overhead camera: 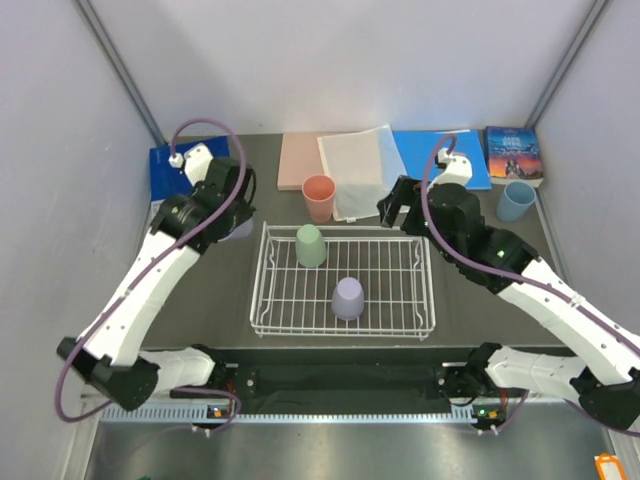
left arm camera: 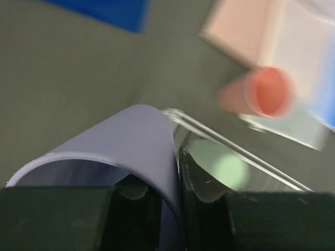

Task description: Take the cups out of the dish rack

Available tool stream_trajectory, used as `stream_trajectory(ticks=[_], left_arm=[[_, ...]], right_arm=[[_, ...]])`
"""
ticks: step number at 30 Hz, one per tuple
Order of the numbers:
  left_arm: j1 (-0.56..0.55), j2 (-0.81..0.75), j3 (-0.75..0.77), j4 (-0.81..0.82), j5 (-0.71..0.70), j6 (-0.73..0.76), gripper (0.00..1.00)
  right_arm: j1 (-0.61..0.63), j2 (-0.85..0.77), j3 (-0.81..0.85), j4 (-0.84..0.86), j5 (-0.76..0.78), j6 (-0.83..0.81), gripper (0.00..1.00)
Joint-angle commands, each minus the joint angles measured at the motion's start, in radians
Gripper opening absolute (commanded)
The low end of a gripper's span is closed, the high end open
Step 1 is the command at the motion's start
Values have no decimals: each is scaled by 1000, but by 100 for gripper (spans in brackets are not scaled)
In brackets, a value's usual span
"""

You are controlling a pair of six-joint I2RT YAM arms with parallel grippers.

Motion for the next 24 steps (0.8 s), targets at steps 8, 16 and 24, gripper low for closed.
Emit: stream_trajectory(ticks=[8,16,24], left_arm=[[543,89,-224,4,64,245,0],[701,187,-338,136,145,262,0],[763,284,-360,224,82,250,0]], right_arm=[[-3,-2,31,-103,88,-99,88],[-4,-17,8,-70,41,-158,86],[-4,-26,-8,-67,21,-170,86]])
